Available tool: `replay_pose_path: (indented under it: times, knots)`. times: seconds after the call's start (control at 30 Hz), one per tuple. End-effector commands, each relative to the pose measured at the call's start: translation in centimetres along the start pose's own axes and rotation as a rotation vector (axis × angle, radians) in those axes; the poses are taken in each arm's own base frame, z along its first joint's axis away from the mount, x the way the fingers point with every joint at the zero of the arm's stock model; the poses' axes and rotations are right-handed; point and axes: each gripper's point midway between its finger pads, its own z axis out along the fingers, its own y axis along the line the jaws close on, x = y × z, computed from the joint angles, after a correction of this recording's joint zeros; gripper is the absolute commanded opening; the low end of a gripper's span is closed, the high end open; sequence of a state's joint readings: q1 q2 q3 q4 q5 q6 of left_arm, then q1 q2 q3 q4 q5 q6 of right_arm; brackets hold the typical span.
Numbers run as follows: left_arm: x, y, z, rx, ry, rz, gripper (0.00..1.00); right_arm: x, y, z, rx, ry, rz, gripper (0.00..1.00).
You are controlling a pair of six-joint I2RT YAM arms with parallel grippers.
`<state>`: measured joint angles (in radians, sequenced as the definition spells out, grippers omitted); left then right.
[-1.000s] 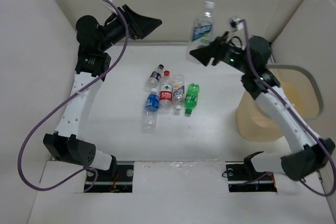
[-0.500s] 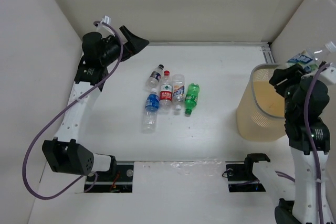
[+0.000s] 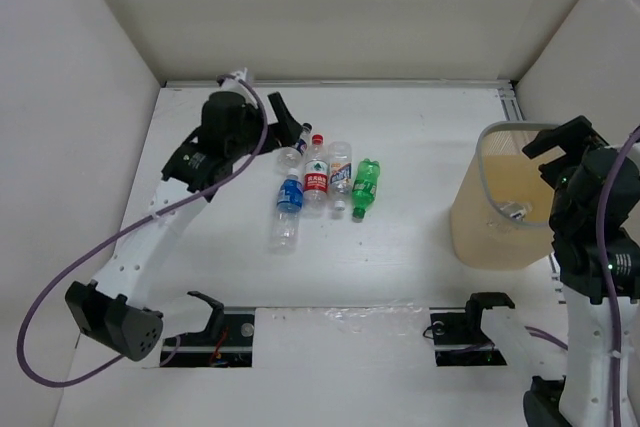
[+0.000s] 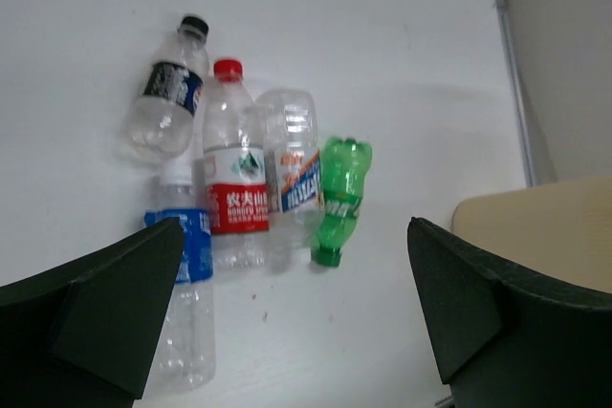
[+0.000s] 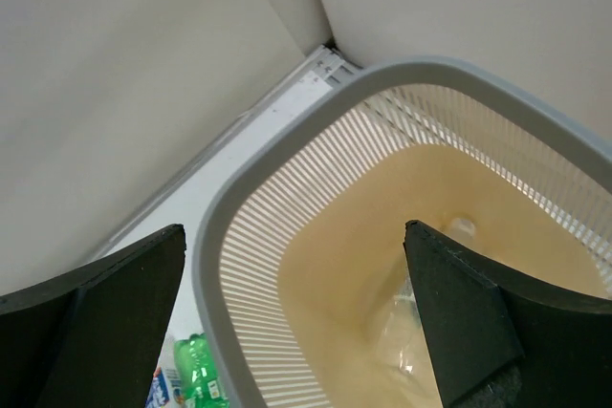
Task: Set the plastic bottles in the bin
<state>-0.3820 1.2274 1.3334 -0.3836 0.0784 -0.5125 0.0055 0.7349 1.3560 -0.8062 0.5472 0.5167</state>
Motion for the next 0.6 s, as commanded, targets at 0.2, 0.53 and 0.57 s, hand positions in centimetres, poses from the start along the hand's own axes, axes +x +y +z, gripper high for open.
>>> replay_pose_path:
  times: [0.2,0.53,0.57]
  knots:
    - [12.7,4.7,-0.7,-0.198,0.237,0.022,1.0,1.8,9.3,-1.4,-0.524,0.118,-0.149,1.0]
    - [17.5,8.8,3.2,-0.354,0.333,0.011,1.0,5.8,13.4,-3.6,-0.817,0.193,-0.175,1.0]
    - [18.3,9.3,3.9,-0.372,0.355,0.015,1.0,6.3,13.7,-3.8,-0.84,0.203,-0.176,1.0]
